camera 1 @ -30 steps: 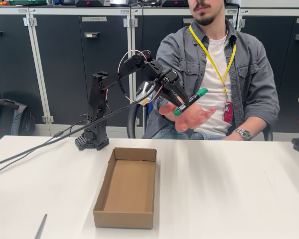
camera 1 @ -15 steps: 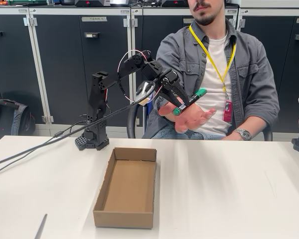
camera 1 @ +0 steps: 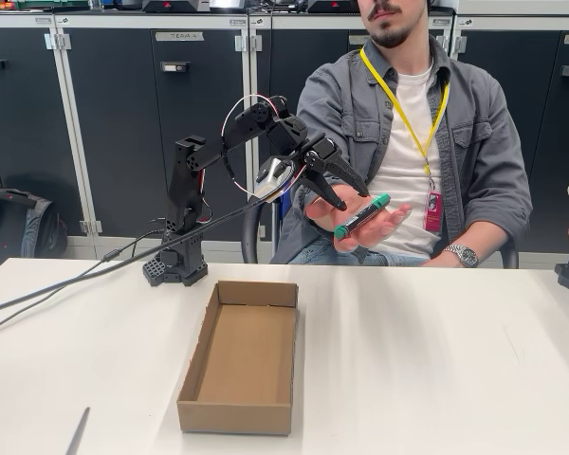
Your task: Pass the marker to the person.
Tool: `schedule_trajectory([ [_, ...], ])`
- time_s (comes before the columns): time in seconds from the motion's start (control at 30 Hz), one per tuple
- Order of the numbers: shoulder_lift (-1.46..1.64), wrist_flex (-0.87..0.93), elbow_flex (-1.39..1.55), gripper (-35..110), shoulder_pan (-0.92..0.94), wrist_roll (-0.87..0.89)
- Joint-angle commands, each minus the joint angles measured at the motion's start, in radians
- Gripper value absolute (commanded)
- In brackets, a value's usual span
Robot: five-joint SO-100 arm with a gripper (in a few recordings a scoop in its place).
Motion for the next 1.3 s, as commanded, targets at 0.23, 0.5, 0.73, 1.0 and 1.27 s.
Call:
schedule_trajectory([
  [0.23, 0.094, -0.037, -0.008, 33, 0.035, -0.035],
  [0.5, 0.156, -0.132, 0.075, 31, 0.054, -0.077],
  [0.73, 0.161, -0.137, 0.11, 31, 0.054, -0.077],
  [1.0, 0.187, -0.149, 0.138, 31, 0.04, -0.077],
  [1.27, 0.187, -0.164, 0.133, 31, 0.051, -0.077],
])
